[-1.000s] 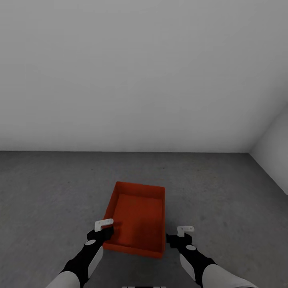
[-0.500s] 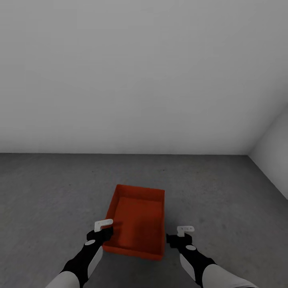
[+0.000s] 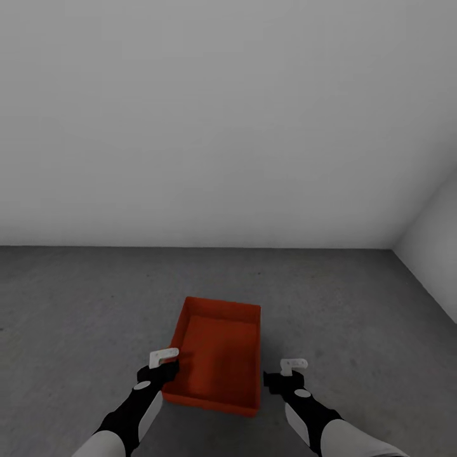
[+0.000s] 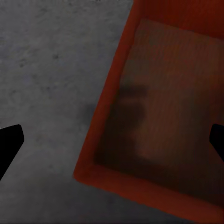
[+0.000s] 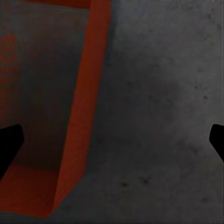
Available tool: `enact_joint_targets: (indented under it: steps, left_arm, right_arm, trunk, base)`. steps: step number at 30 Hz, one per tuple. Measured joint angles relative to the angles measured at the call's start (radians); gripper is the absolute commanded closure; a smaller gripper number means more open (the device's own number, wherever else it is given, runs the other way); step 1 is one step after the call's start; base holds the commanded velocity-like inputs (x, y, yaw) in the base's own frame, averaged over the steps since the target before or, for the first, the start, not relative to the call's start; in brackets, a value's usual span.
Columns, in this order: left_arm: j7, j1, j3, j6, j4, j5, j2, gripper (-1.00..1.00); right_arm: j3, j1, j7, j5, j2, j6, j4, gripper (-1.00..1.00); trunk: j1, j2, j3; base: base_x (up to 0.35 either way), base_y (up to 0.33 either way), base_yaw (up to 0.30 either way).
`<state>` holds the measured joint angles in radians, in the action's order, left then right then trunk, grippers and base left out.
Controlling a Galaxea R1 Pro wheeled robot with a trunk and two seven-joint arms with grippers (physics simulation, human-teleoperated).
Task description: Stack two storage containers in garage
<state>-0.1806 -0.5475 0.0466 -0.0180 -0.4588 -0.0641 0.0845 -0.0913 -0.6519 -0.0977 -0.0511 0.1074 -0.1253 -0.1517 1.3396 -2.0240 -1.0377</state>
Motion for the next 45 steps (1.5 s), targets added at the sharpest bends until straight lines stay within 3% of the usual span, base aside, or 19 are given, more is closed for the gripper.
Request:
enact_joint_targets:
  steps: [15, 19, 24, 31, 33, 34, 36, 45]
  left_arm:
    - [0.000, 0.000, 0.000, 0.000, 0.007, -0.003, 0.000, -1.00]
    - [0.000, 0.000, 0.002, 0.000, 0.042, -0.005, -0.004, -1.00]
    - [0.002, 0.000, 0.007, 0.007, 0.114, -0.004, -0.027, -1.00]
    - [0.000, 0.000, 0.017, 0.010, 0.140, -0.004, -0.041, -1.00]
    - [-0.002, 0.000, 0.040, 0.010, 0.147, -0.027, -0.048, -1.00]
    - [-0.002, 0.000, 0.055, 0.011, 0.179, -0.047, -0.073, -1.00]
    - [-0.003, 0.000, 0.054, 0.011, 0.188, -0.059, -0.078, -1.00]
    - [-0.001, 0.000, 0.059, 0.007, 0.214, -0.078, -0.118, -1.00]
  right_arm:
    - [0.000, 0.000, 0.001, 0.001, 0.000, 0.001, 0.000, -1.00]
    - [0.000, 0.000, 0.001, 0.001, 0.000, 0.002, 0.002, -1.00]
    - [0.000, 0.000, 0.002, 0.001, 0.001, 0.003, 0.011, -1.00]
    - [0.000, 0.001, 0.003, 0.001, 0.000, 0.004, 0.017, -1.00]
    - [0.000, -0.002, 0.000, 0.001, -0.005, 0.003, 0.017, -1.00]
    - [0.000, -0.003, 0.001, 0.001, -0.011, 0.003, 0.022, -1.00]
    - [0.000, -0.003, 0.002, 0.001, -0.011, 0.003, 0.024, -1.00]
    - [0.000, -0.004, 0.001, 0.003, -0.012, 0.003, 0.027, -1.00]
  trunk:
    - [-0.058, 0.105, 0.047]
    - [-0.073, 0.133, 0.060]
    - [-0.092, 0.168, 0.075]
    - [-0.119, 0.217, 0.097]
    - [-0.127, 0.231, 0.103]
    - [-0.130, 0.238, 0.106]
    - [-0.138, 0.252, 0.113]
    - [-0.173, 0.315, 0.141]
  base:
    - [0.000, 0.000, 0.000]
    - [0.000, 0.000, 0.000]
    - [0.000, 0.000, 0.000]
    - [0.000, 0.000, 0.000]
    - [0.000, 0.000, 0.000]
    - [0.000, 0.000, 0.000]
    - [0.000, 0.000, 0.000]
    - [0.000, 0.000, 0.000]
